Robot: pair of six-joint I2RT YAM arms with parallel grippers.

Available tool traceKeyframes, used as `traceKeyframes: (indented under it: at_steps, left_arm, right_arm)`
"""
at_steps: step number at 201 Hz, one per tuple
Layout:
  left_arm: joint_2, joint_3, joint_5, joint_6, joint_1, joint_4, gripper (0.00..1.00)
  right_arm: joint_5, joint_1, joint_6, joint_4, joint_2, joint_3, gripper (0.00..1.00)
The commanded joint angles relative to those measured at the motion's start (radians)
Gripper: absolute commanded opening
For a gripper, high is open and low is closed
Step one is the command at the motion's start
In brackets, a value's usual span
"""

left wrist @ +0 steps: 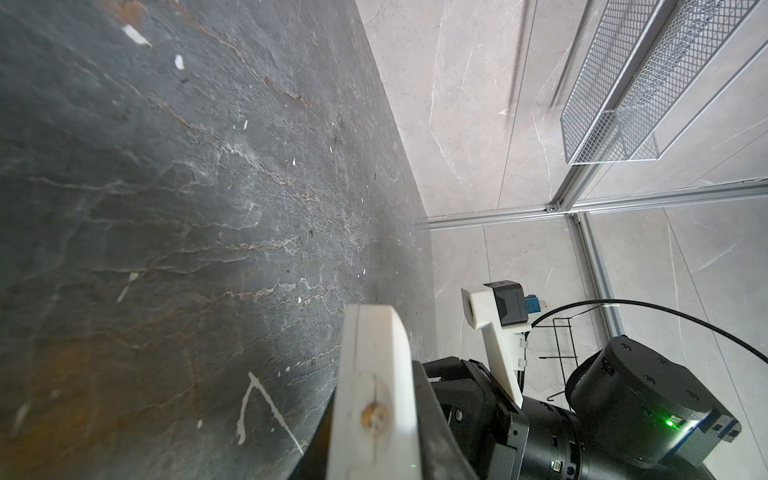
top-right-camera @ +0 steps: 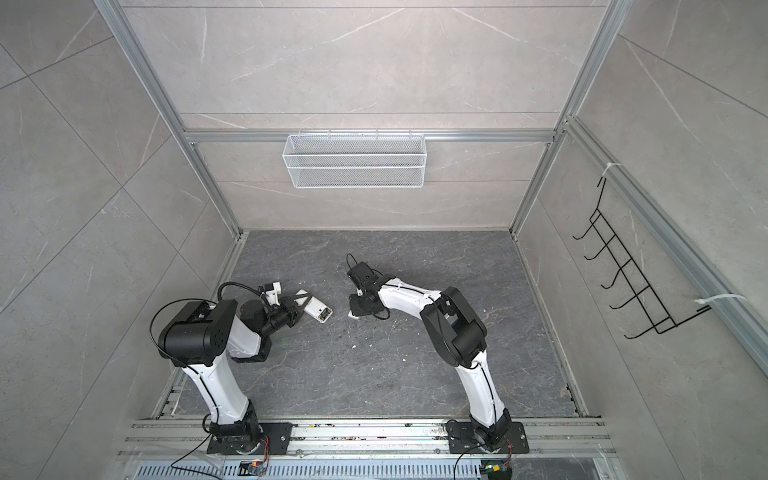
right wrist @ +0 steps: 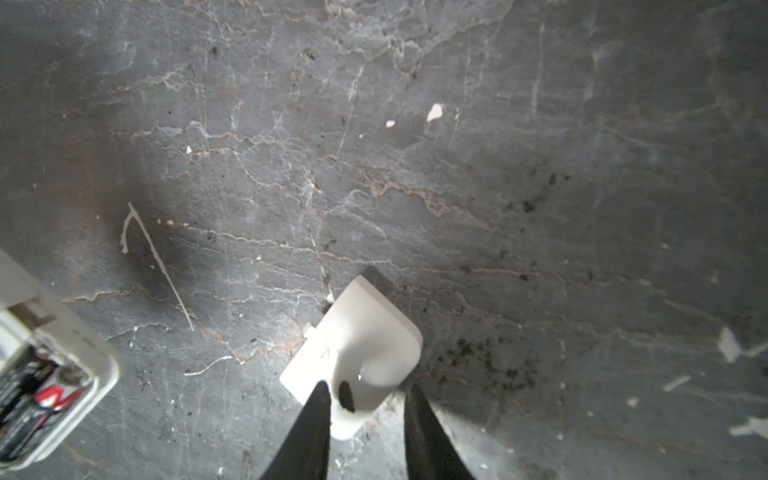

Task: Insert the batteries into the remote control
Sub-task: 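Lower the right gripper and close its fingers on the white battery cover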

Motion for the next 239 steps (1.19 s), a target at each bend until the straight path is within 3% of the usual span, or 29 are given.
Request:
traceKeyframes:
  at_steps: [1,88,156,206,239]
  left_arm:
    - [-0.011,0.021,0.023,-0.001,-0.006,0.059,0.0]
    - [-0.008,0.024,0.024,-0.001,-0.006,0.058,0.0]
    - [-0.008,0.023,0.024,-0.003,-0.006,0.058,0.0]
    - [-0.008,0.024,0.026,-0.005,-0.006,0.059,0.0]
    - [-0.008,0.025,0.025,-0.006,-0.006,0.058,0.0]
  right_arm:
    - [-0.009,0.009,0.019,0.002,0.03,0.02,0.32]
    - [-0.002,0.009,0.021,0.008,0.039,0.017,0.2]
    - [0.021,0.008,0.039,0.007,0.018,0.011,0.0]
    - [0.029,0.01,0.051,0.007,0.006,0.015,0.01]
    - [0.045,0.008,0.025,-0.022,-0.003,0.034,0.17]
